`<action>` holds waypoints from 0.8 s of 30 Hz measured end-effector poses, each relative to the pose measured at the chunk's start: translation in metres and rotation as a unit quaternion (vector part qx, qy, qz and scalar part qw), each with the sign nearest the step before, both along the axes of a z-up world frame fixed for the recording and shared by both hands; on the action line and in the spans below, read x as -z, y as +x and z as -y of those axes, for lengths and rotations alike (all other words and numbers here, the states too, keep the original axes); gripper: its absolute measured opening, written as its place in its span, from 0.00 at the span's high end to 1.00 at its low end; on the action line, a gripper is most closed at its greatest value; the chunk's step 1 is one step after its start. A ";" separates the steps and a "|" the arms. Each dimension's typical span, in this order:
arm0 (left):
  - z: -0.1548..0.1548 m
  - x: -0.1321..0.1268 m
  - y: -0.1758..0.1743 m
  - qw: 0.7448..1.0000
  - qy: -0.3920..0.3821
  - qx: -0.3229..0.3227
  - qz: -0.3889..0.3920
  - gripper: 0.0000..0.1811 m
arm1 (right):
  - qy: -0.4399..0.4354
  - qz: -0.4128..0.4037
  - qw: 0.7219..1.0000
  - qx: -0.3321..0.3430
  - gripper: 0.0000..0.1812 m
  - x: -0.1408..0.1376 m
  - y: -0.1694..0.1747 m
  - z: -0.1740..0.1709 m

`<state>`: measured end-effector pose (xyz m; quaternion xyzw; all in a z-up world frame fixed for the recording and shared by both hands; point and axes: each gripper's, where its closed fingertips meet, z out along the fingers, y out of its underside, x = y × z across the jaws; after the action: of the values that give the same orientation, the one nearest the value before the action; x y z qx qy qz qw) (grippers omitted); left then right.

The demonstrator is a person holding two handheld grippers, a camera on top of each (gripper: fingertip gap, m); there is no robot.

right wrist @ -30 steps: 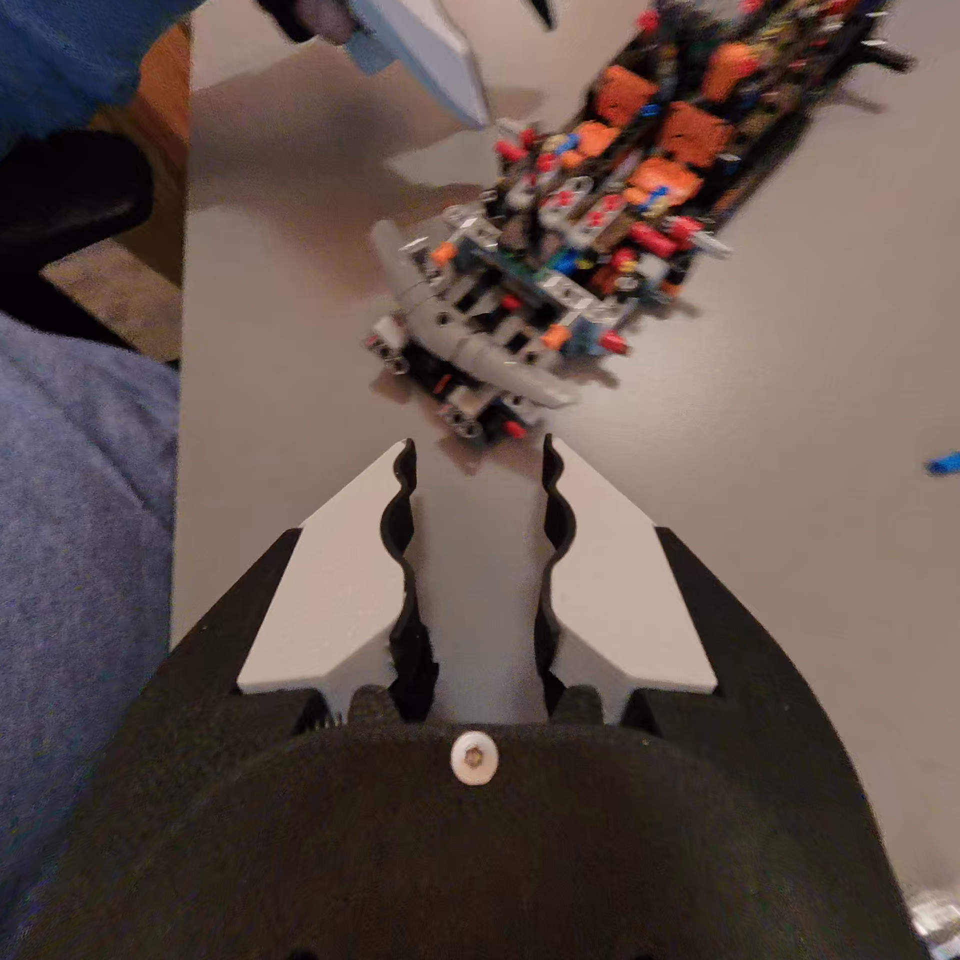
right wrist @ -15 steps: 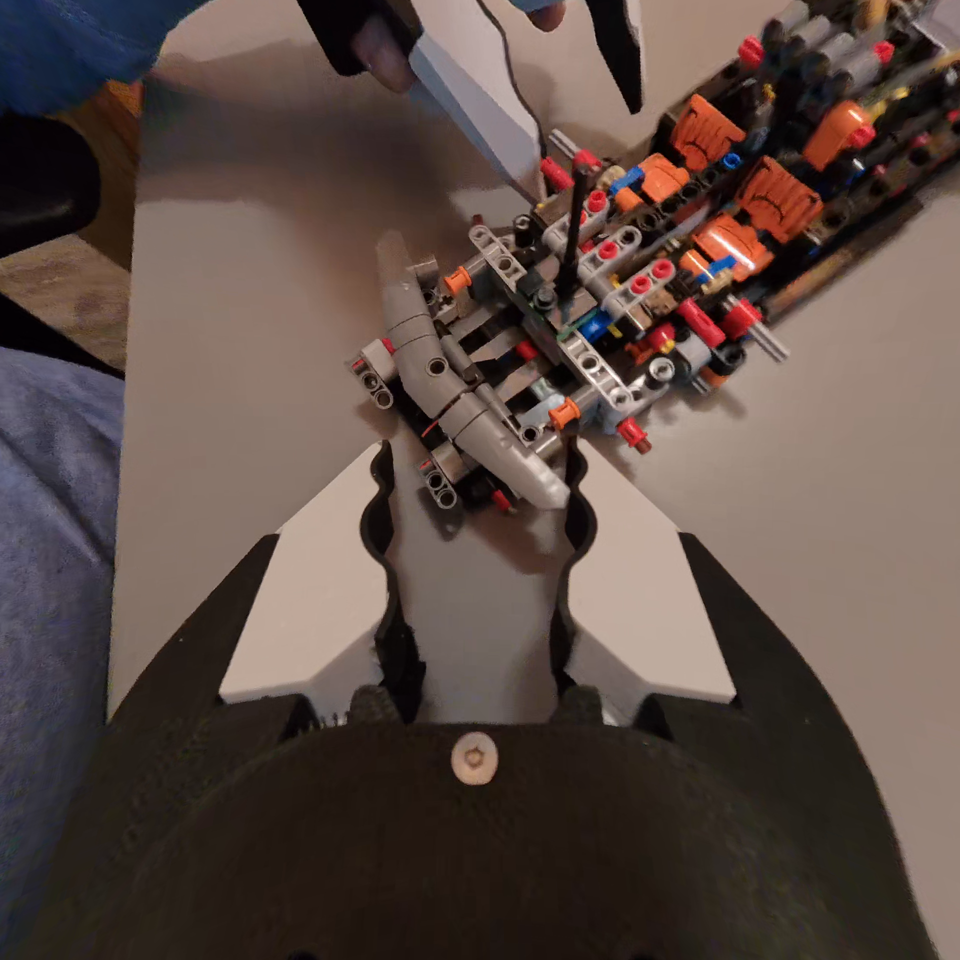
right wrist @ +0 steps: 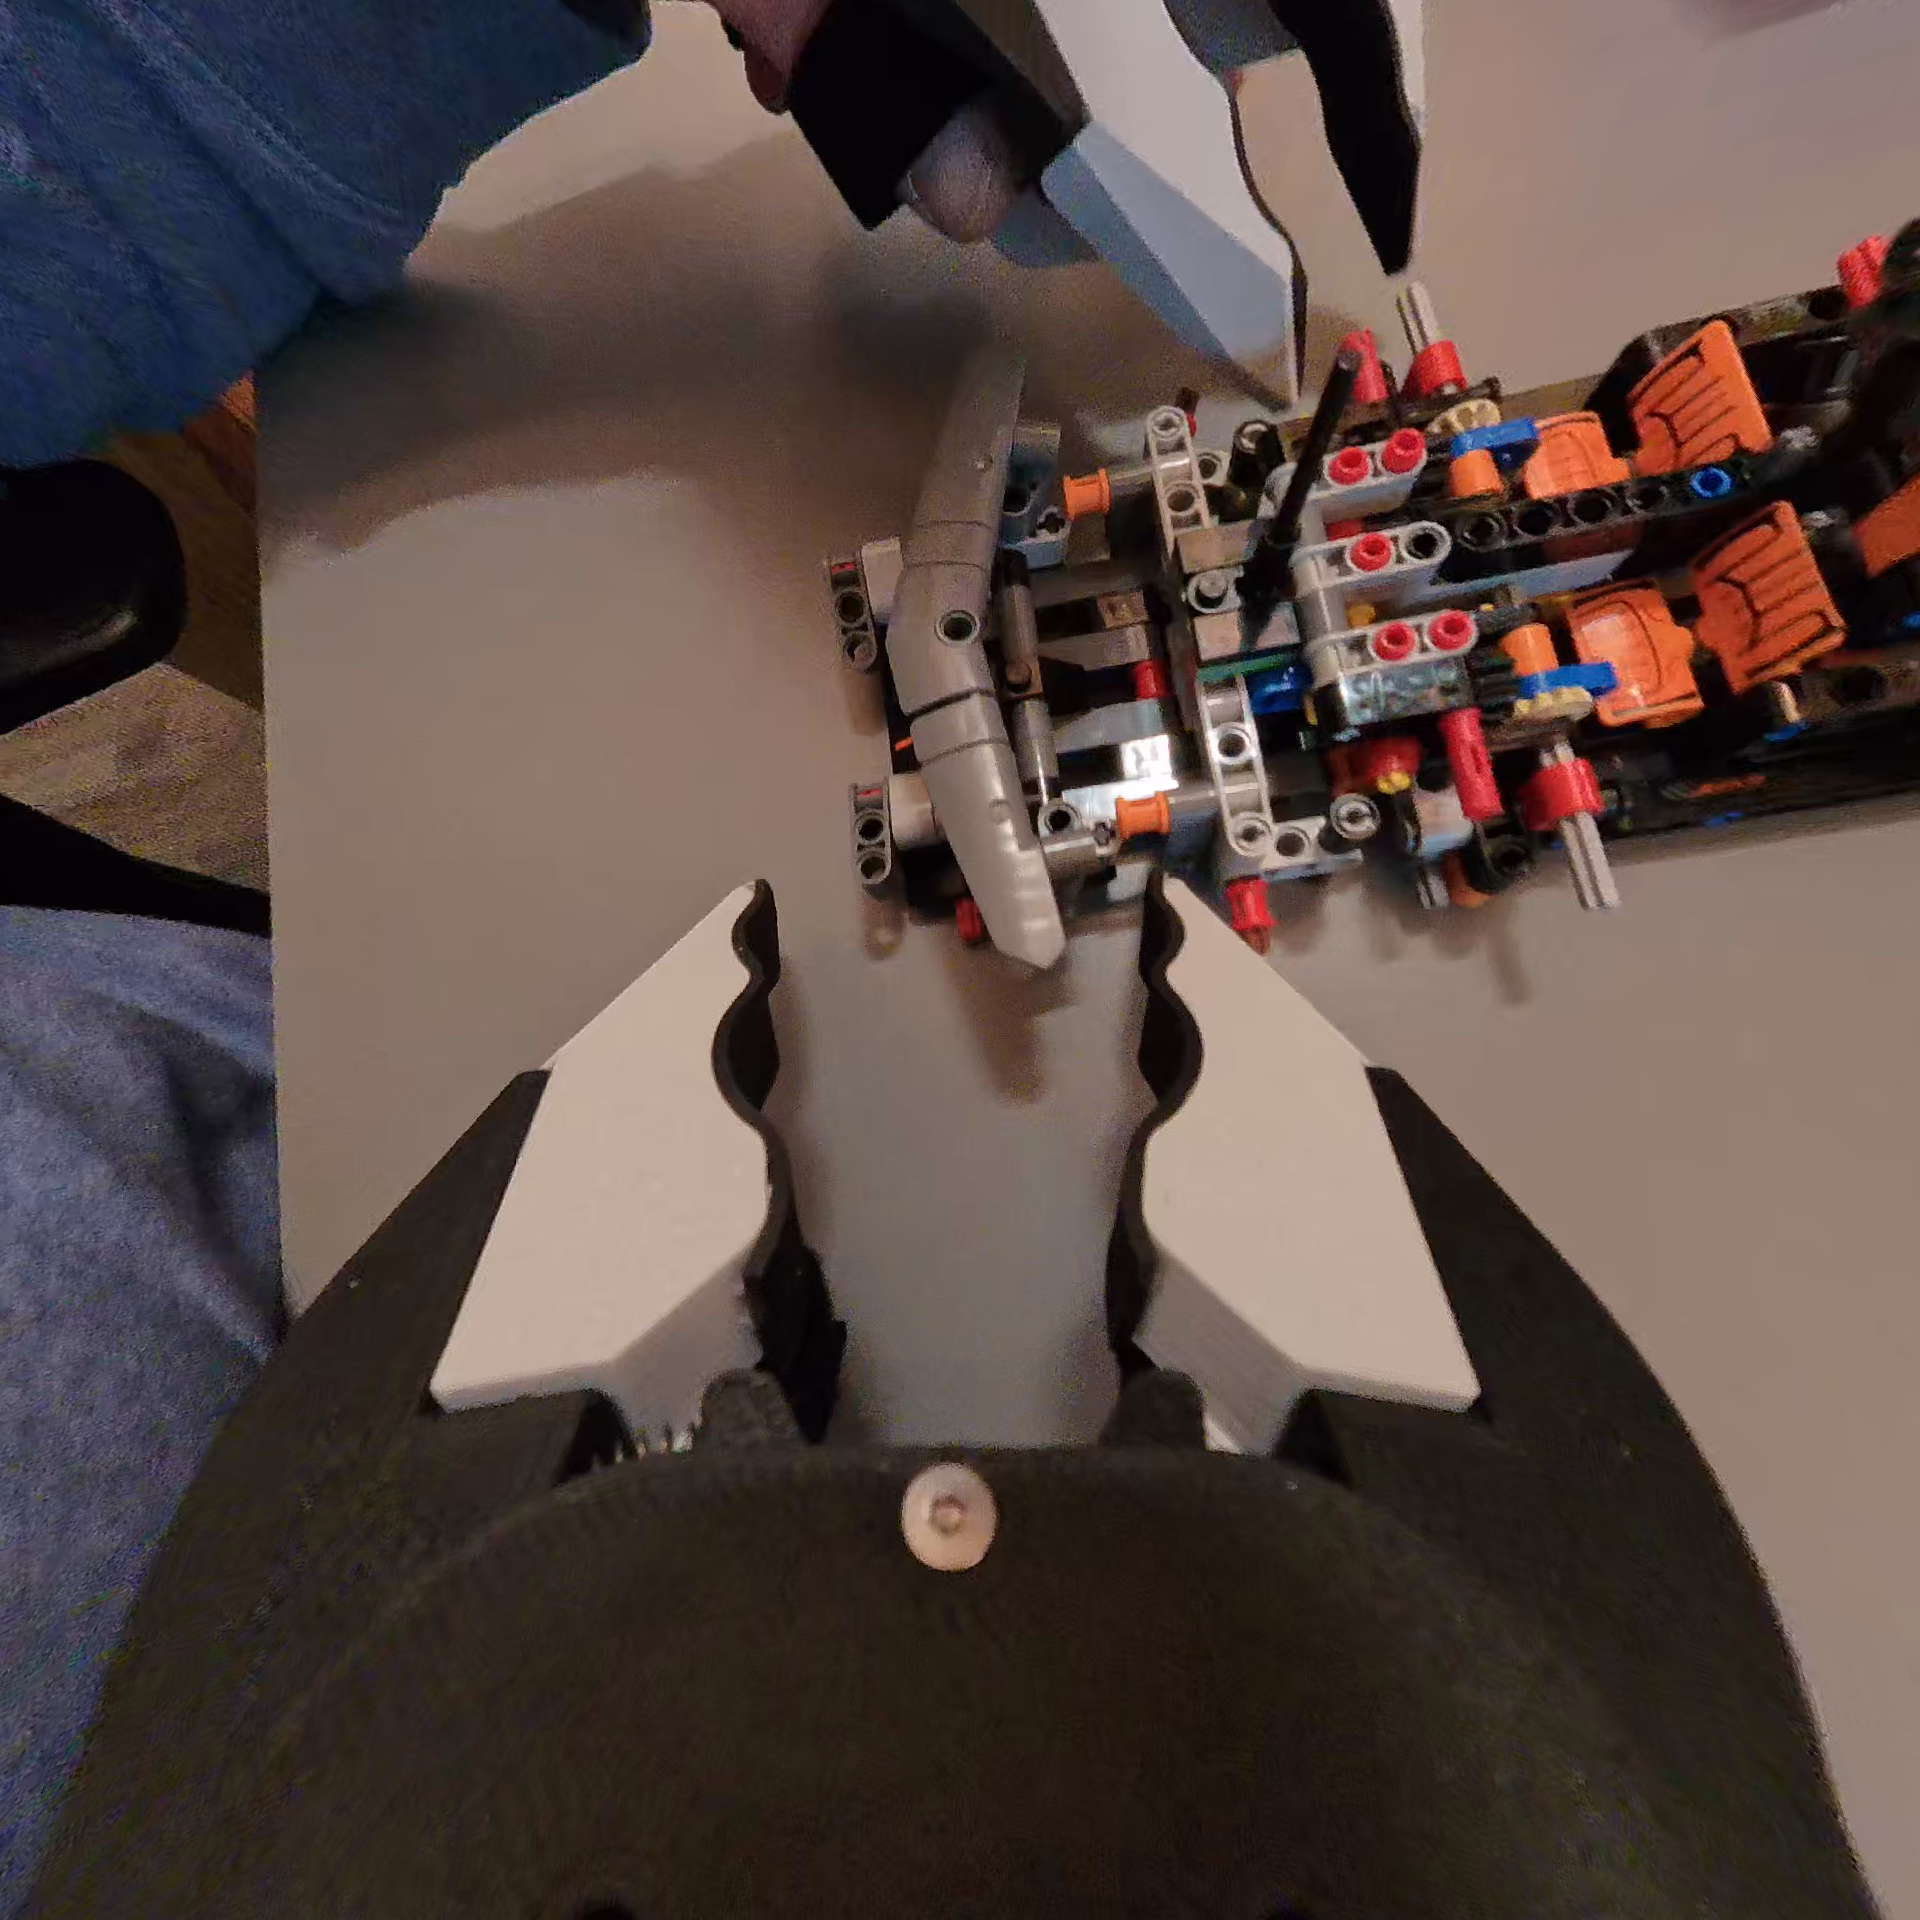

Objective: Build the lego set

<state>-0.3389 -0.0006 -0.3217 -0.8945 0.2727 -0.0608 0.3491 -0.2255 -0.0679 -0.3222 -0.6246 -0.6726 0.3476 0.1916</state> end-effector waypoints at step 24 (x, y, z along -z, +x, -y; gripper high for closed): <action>0.014 -0.085 0.091 0.989 0.149 -0.005 0.002 0.63 | 0.114 -0.055 0.988 0.085 0.59 -0.031 0.089 -0.035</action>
<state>-0.2478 -0.0145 -0.2364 -0.8338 0.2735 -0.0196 0.4792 -0.1367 -0.0328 -0.2913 -0.6336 -0.6403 0.2850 0.3275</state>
